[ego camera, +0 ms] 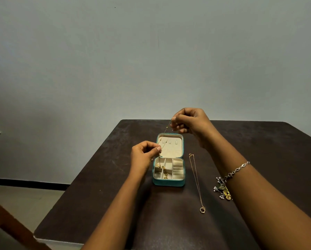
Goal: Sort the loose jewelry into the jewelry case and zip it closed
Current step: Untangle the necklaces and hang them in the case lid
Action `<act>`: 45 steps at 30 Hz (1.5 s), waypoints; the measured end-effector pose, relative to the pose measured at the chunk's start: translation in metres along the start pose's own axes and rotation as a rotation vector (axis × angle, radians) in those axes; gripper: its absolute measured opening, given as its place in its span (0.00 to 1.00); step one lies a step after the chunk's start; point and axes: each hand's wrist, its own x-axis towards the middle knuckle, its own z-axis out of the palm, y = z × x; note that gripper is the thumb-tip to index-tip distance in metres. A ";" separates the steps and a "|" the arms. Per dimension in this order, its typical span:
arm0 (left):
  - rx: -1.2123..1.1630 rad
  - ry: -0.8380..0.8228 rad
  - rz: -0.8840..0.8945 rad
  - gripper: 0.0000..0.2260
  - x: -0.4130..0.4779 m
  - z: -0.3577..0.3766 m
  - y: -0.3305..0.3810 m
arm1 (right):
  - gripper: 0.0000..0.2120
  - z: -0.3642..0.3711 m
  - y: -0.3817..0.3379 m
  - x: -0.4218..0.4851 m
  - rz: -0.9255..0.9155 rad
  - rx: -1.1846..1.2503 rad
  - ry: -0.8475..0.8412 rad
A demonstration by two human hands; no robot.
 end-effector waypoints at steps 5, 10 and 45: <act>-0.054 0.030 -0.063 0.06 -0.003 -0.001 0.005 | 0.07 -0.003 0.006 -0.004 0.033 0.032 0.052; -0.197 0.065 -0.193 0.06 -0.003 -0.001 0.008 | 0.08 -0.007 0.014 -0.011 0.111 0.094 0.077; -0.234 0.125 -0.248 0.03 0.005 -0.034 0.021 | 0.09 -0.051 0.050 -0.047 0.243 0.307 0.299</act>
